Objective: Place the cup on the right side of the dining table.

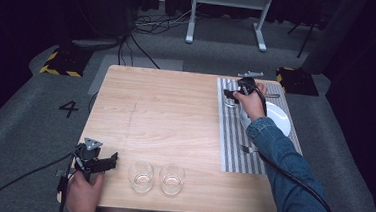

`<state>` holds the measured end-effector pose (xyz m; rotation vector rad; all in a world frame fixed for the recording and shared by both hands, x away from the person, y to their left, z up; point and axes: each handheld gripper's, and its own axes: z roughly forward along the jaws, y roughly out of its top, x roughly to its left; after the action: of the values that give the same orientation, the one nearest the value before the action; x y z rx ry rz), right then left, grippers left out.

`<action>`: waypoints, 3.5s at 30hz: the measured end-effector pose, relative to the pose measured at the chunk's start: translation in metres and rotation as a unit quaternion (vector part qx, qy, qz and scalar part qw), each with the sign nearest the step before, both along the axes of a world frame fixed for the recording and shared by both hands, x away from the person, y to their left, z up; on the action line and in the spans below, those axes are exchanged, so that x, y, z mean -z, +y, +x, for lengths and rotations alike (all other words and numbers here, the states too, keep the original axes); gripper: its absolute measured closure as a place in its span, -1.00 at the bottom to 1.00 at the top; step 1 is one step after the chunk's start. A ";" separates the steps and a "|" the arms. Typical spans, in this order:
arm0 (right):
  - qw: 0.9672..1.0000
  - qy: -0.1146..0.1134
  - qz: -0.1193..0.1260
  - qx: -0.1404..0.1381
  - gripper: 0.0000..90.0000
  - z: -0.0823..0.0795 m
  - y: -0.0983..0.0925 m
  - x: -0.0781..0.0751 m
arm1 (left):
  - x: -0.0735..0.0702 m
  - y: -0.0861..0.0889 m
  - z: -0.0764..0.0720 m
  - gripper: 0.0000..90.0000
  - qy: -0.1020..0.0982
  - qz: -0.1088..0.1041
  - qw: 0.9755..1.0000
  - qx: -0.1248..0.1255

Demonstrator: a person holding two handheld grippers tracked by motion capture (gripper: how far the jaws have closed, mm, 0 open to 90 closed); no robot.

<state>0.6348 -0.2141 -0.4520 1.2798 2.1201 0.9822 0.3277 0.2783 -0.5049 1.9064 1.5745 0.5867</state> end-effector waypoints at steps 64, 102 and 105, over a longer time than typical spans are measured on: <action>0.995 -0.011 0.025 -0.095 -0.64 -0.143 -0.069 -0.084 | 0.000 0.000 0.000 -0.69 0.001 0.001 1.000 0.001; 0.995 0.007 0.008 -0.098 -0.58 -0.239 -0.127 -0.073 | 0.000 0.000 0.000 -0.69 -0.001 -0.001 1.000 -0.001; 0.995 0.010 0.006 -0.099 -0.58 -0.245 -0.131 -0.069 | 0.000 0.000 0.000 -0.69 0.000 -0.001 1.000 -0.001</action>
<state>0.3896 -0.3454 -0.3831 1.1060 2.2937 1.0668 0.3281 0.2780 -0.5049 1.9029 1.5766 0.5867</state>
